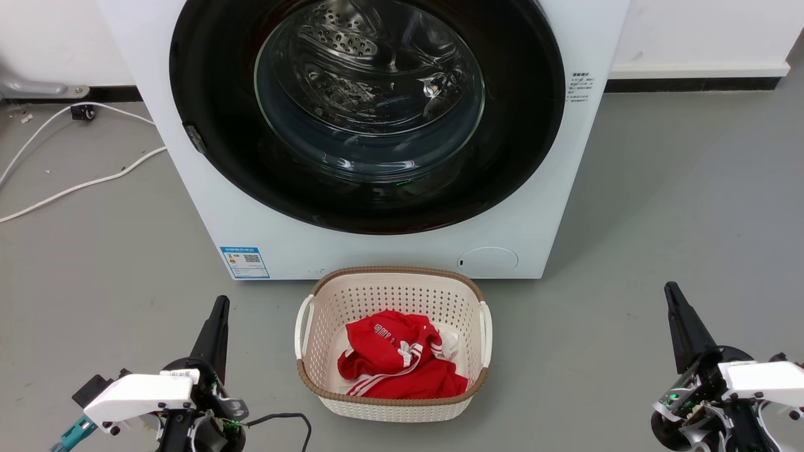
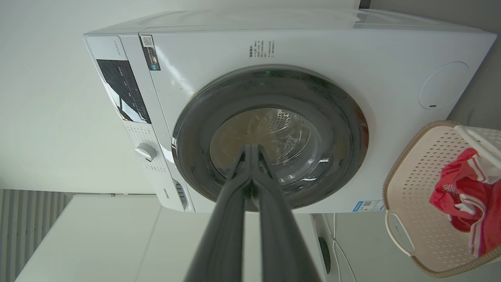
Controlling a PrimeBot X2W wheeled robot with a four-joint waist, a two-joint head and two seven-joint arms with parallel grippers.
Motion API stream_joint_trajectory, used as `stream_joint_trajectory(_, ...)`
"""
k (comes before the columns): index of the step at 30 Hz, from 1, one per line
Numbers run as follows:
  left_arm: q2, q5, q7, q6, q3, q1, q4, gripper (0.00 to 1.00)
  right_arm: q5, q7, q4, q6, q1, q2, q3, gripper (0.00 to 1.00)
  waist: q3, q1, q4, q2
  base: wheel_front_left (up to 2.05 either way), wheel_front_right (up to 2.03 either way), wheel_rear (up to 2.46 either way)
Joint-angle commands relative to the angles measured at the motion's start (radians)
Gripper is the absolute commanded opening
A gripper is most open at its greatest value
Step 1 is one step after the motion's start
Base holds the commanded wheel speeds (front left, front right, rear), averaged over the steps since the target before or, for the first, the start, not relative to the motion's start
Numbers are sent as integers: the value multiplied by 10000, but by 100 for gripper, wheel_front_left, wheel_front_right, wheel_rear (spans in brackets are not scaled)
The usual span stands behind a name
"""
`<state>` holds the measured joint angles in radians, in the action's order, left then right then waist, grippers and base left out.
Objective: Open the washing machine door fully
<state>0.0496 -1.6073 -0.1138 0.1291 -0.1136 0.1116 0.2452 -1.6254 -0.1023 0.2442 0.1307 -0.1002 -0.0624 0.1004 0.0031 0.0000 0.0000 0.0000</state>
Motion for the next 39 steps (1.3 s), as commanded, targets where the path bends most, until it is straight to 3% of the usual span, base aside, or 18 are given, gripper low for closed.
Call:
stream_joint_trajectory(1, 17, -2, 0, 29, -16, -68, 7, 0, 81, -41, 14, 0, -129, 27, 23, 0, 0, 0, 0, 0, 0, 0, 0)
stream_joint_trajectory(12, 16, -1, -1, 29, -18, -68, 6, 0, 83, -44, 15, 2, -130, 45, 44, 0, 0, 0, 0, 0, 0, 0, 0)
stream_joint_trajectory(13, -4, 2, 2, -2, 7, -10, 29, 100, 45, -36, 22, 0, 17, 19, 25, 100, 0, 0, 0, 0, 0, 0, 0)
stream_joint_trajectory(27, 19, 388, 661, 2, 564, -46, -228, 100, 477, 607, -427, 0, 198, 27, -505, 100, 2, 0, 16, 0, 0, 0, 0)
stream_joint_trajectory(39, 26, 2753, 1185, 6, 497, -29, -921, 100, 3444, 1125, -1000, 0, 255, 49, -500, 100, 20, 0, 34, 0, 0, 0, 0)
